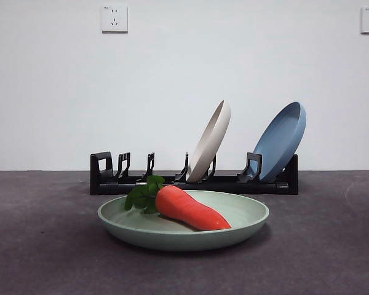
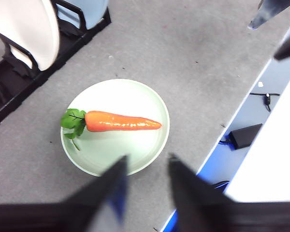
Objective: Take the green plate from the plate rack,put the plate on the table,take the carrot from the table,put the carrot in the plate
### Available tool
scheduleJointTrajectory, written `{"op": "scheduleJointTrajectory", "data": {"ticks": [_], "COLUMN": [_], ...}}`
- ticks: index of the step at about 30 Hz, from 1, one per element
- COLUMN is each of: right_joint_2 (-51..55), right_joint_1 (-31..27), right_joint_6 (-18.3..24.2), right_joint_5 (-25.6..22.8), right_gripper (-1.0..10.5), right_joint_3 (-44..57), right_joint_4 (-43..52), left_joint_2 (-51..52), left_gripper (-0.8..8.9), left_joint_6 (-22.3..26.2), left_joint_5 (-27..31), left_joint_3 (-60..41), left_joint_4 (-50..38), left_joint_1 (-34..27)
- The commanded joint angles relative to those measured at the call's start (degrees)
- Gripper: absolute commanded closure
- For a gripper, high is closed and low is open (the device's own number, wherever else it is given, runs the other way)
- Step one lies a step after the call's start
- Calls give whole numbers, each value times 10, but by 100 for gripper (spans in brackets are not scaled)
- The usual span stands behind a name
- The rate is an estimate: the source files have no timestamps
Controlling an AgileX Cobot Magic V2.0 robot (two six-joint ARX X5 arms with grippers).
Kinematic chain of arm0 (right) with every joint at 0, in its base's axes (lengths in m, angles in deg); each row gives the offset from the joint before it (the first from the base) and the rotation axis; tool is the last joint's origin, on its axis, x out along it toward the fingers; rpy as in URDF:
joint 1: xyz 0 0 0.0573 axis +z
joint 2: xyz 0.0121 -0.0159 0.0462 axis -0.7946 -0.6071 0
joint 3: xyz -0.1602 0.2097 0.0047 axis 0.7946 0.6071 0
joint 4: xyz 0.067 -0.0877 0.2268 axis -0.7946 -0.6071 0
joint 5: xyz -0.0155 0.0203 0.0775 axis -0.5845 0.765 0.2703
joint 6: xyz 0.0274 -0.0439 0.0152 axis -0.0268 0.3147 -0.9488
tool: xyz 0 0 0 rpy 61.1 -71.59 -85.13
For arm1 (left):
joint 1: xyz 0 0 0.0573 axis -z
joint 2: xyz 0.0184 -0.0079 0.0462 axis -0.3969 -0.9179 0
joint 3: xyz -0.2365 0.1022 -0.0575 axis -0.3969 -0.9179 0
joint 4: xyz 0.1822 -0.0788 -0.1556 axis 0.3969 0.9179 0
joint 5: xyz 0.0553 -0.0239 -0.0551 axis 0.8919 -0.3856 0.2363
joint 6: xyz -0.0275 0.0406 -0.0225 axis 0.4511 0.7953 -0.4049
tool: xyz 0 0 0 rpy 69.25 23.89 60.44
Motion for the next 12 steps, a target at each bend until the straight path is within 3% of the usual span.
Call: {"op": "scheduleJointTrajectory", "data": {"ticks": [1,12], "right_joint_2": [4,5], "right_joint_1": [1,1], "right_joint_6": [0,-5], "right_joint_5": [1,-2], "right_gripper": [950,946], "right_joint_3": [4,4], "right_joint_4": [2,2], "left_joint_2": [0,0], "left_gripper": [822,817], "left_joint_6": [-5,-4], "left_joint_5": [-1,3], "left_joint_3": [-1,-1], "left_joint_4": [1,1], "left_joint_1": [1,0]}}
